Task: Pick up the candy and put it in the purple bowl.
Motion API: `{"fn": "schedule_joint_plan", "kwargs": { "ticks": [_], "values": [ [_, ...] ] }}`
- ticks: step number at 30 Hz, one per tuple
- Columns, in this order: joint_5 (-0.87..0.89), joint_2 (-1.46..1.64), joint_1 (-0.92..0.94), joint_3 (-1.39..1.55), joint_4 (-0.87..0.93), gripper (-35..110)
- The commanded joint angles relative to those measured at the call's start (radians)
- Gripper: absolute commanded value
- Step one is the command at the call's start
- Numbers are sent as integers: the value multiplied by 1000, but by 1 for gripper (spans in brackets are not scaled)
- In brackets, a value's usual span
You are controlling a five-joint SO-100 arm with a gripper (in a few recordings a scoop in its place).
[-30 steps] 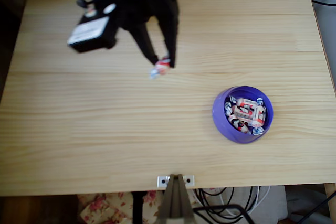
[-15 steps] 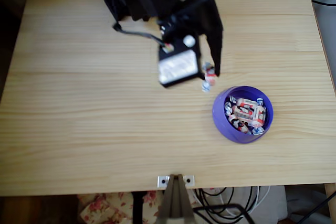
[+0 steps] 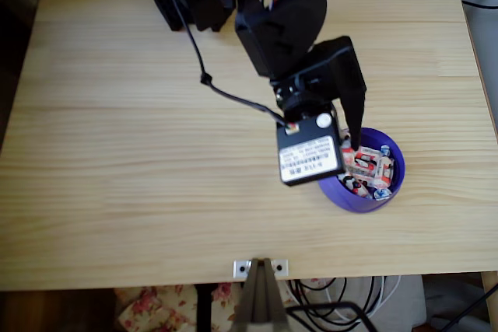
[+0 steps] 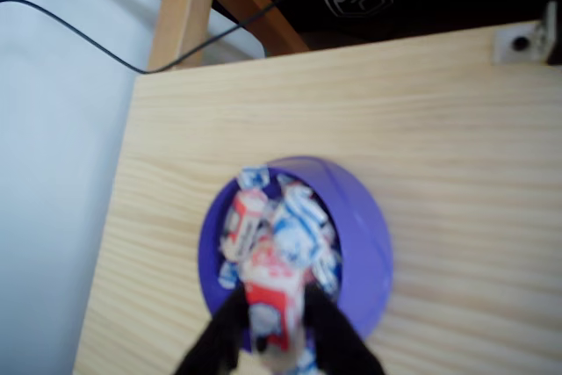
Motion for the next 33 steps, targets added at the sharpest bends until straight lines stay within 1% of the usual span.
{"fn": "schedule_joint_plan", "kwargs": {
  "ticks": [1, 6, 17, 21, 33],
  "values": [
    [-2, -3, -40, -149, -44, -1],
    [-6, -44, -84, -183, -107, -1],
    [-3, -106, -176, -218, -152, -1],
    [-3, -135, -175, -253, -101, -1],
    [-6, -153, -156, -264, -37, 1]
  ]
}}
